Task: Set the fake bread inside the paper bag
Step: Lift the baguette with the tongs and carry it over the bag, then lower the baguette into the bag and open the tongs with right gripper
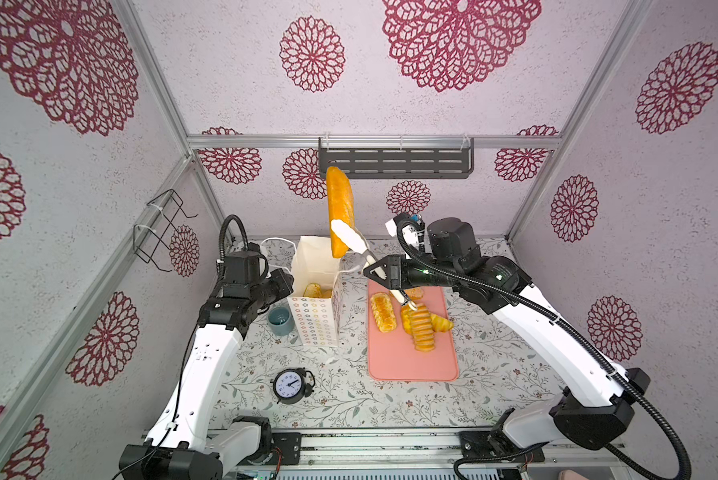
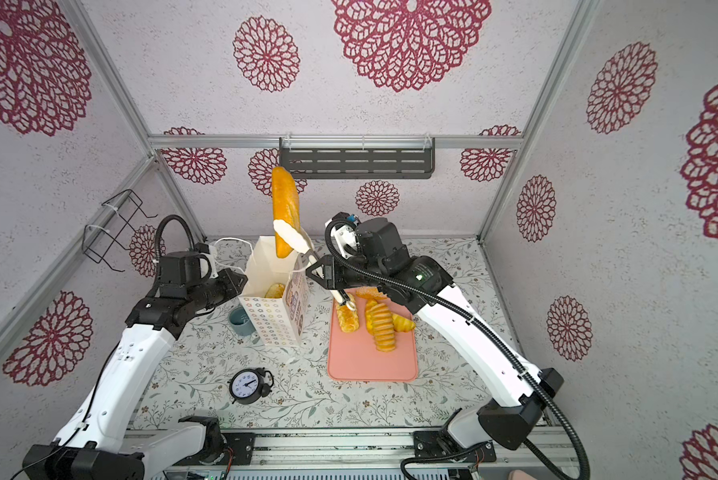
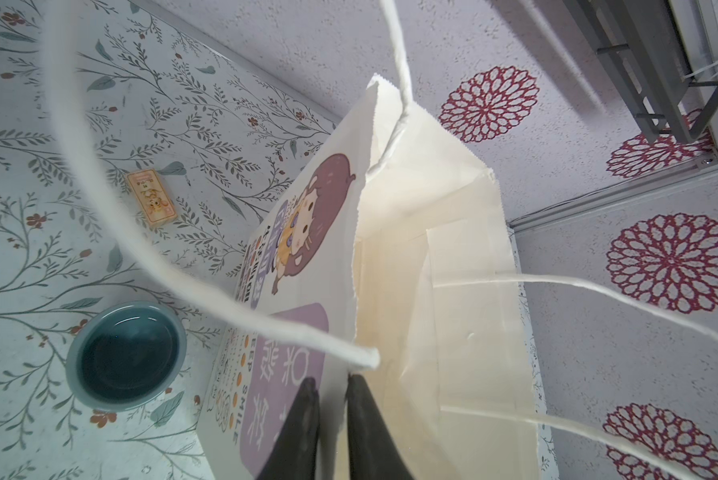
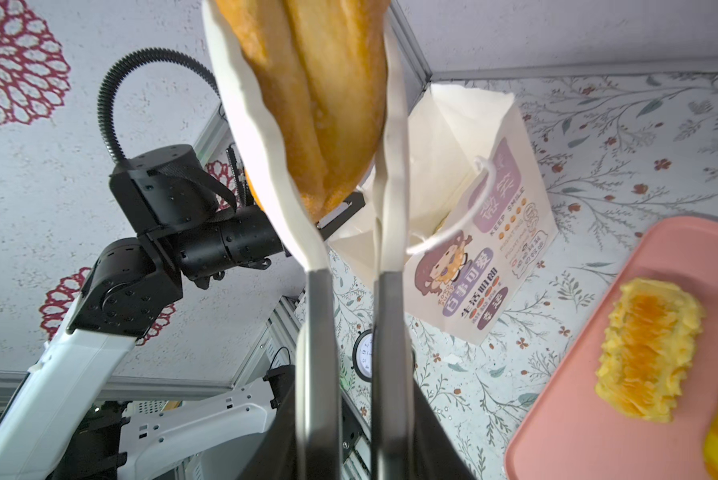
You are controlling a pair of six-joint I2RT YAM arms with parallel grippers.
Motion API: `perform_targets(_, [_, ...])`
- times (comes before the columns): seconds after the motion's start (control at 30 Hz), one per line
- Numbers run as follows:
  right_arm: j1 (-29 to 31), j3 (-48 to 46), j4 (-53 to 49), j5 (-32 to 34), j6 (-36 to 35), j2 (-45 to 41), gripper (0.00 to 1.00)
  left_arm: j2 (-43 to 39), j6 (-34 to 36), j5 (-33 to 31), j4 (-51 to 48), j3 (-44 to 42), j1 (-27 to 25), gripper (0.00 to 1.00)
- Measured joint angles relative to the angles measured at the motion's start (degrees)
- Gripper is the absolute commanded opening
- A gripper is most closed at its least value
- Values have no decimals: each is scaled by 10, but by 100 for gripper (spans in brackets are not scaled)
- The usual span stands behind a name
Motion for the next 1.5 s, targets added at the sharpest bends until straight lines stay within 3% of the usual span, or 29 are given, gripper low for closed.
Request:
perform_targets(0.23, [9, 33, 0, -3, 5, 15, 31, 1, 0, 1, 0, 0, 0, 17])
perform_targets(0.63, [56, 61, -65, 31, 1, 145, 30, 1, -1, 2, 1, 0, 0, 16])
perform_targets(1.5, [78, 67, -115, 75, -16, 159, 48, 1, -4, 4, 3, 0, 0, 8])
